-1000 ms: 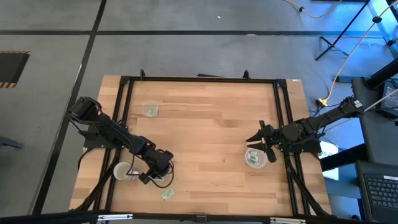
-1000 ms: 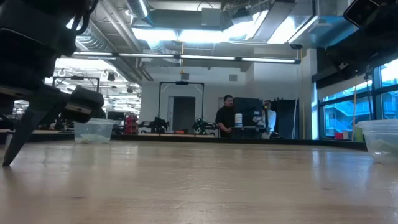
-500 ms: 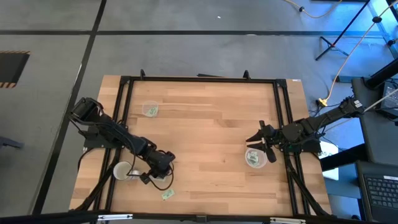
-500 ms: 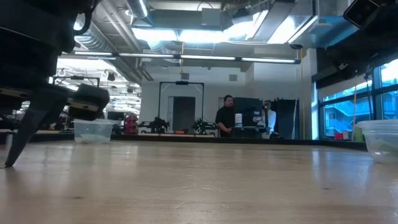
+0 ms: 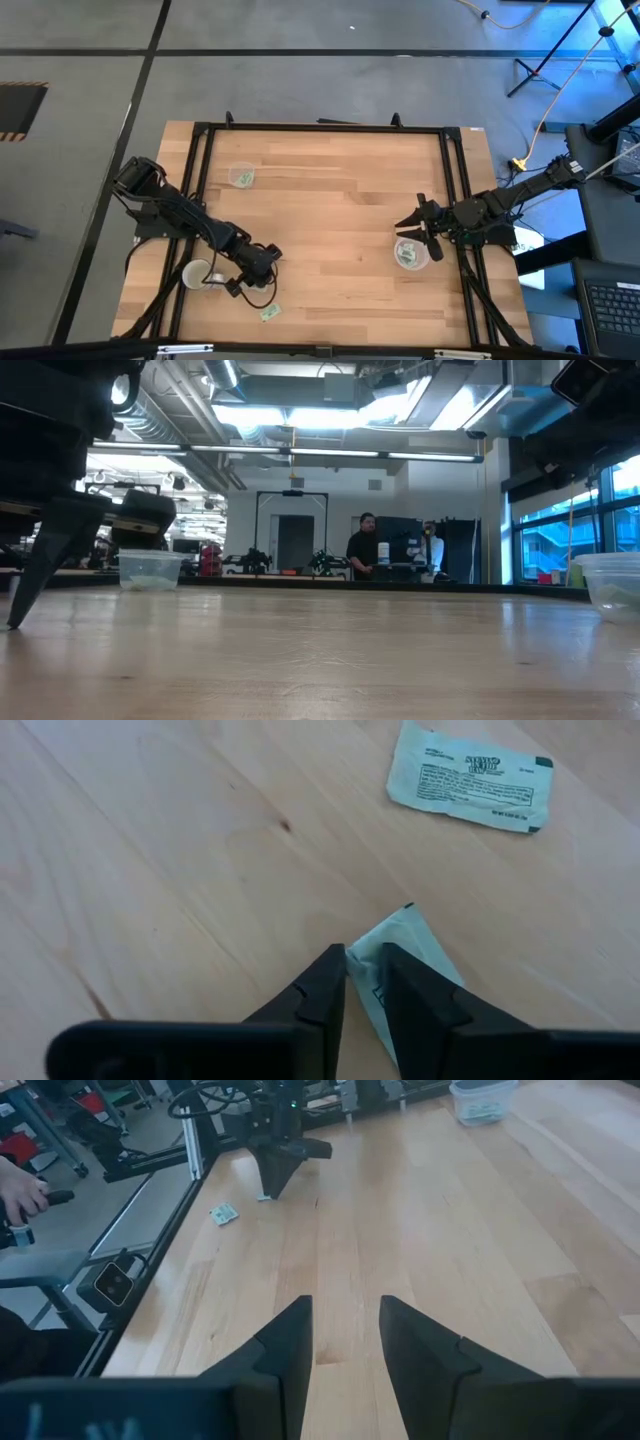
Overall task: Pick and place Stevia / Truvia into bins
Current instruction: Put the stevia packet into the square transparent container
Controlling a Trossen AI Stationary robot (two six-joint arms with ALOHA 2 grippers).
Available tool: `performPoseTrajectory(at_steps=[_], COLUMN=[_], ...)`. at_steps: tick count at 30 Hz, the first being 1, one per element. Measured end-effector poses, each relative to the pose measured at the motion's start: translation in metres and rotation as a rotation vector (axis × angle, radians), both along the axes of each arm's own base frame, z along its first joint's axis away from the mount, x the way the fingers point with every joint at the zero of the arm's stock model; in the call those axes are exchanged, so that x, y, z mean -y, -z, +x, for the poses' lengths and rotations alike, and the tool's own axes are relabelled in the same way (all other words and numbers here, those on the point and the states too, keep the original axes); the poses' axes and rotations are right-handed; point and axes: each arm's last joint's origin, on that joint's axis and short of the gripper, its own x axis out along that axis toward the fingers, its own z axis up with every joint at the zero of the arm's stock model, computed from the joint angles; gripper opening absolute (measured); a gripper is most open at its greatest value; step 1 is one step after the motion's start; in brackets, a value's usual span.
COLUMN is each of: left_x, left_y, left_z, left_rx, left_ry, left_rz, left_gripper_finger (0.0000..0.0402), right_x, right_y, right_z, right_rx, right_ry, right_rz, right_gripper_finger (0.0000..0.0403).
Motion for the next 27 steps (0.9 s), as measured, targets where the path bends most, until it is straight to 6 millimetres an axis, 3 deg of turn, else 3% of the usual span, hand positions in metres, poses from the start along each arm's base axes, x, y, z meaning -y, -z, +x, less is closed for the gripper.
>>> performPoseTrajectory(at_steps=[13,18,23,27], left_x=[0.002,-0.001,-0.014,-0.038], left_y=[-0.004,-0.013,-0.042,-0.068], left_z=[0.005,0.009,0.013,0.009], left_rx=[0.029,0.047,0.089,0.063], left_ry=[0.002,-0.012,-0.112,-0.305], left_rz=[-0.019,-0.034,-0.098,-0.167], left_gripper_finger=[0.0007,0.0004,0.0003,0.0003], right_x=[0.0,0.0,0.0,0.0], right_y=[0.0,0.0,0.0,0.0], right_z=[0.0,0.0,0.0,0.0], right_rx=[0.0,0.0,0.0,0.0], right_ry=[0.0,0.0,0.0,0.0], right_rz=[-0.002,-0.002,-0.003,-0.003], right_gripper_finger=[0.0123,0.0123,0.0123,0.0123])
